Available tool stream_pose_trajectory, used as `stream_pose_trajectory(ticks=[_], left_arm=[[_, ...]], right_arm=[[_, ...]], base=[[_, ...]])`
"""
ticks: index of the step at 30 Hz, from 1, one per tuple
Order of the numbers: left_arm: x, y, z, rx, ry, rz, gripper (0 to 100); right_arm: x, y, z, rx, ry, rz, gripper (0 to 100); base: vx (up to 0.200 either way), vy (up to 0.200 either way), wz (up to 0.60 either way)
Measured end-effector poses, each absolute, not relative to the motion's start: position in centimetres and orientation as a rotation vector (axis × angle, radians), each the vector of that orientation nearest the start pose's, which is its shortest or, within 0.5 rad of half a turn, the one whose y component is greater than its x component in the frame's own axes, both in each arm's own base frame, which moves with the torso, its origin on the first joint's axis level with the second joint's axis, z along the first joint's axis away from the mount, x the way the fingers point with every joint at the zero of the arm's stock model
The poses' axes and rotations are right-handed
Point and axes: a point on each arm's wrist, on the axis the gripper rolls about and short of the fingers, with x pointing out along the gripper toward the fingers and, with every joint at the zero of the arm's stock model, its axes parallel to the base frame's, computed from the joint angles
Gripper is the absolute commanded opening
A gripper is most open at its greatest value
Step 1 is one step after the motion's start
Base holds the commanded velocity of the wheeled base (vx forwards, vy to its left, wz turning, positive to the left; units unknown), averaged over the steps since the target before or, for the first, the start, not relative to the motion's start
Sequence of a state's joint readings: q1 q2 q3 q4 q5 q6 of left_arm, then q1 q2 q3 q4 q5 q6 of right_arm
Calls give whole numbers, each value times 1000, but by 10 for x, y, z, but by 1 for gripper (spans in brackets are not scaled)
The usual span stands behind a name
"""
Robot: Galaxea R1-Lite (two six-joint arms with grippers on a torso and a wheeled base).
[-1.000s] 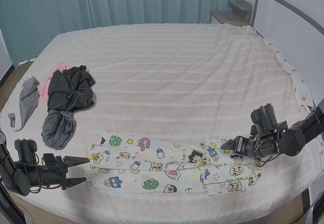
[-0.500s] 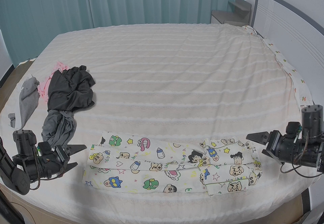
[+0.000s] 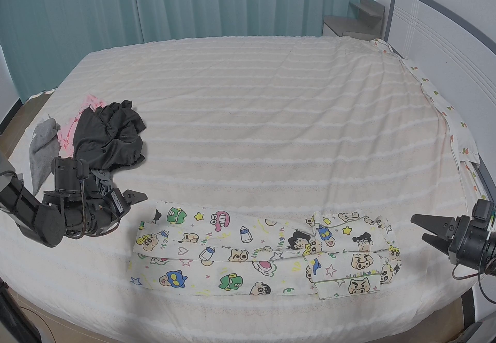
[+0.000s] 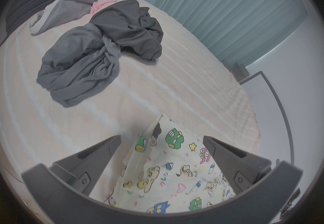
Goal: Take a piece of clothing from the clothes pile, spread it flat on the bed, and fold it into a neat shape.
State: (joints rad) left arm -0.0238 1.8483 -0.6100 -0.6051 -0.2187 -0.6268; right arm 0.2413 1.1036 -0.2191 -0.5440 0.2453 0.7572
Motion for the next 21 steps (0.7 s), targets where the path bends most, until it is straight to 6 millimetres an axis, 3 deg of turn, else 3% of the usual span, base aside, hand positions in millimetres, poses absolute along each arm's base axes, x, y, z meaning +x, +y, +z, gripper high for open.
stream_pose_trajectory(ticks=[10, 21], left_arm=[[296, -17, 73, -619, 730, -9, 100], [318, -25, 70, -584, 718, -43, 100]], right_arm=[[112, 31, 148, 736, 466, 363, 100], [106, 31, 144, 726, 486, 410, 100]], base=[[-180, 0, 0], [0, 0, 0]])
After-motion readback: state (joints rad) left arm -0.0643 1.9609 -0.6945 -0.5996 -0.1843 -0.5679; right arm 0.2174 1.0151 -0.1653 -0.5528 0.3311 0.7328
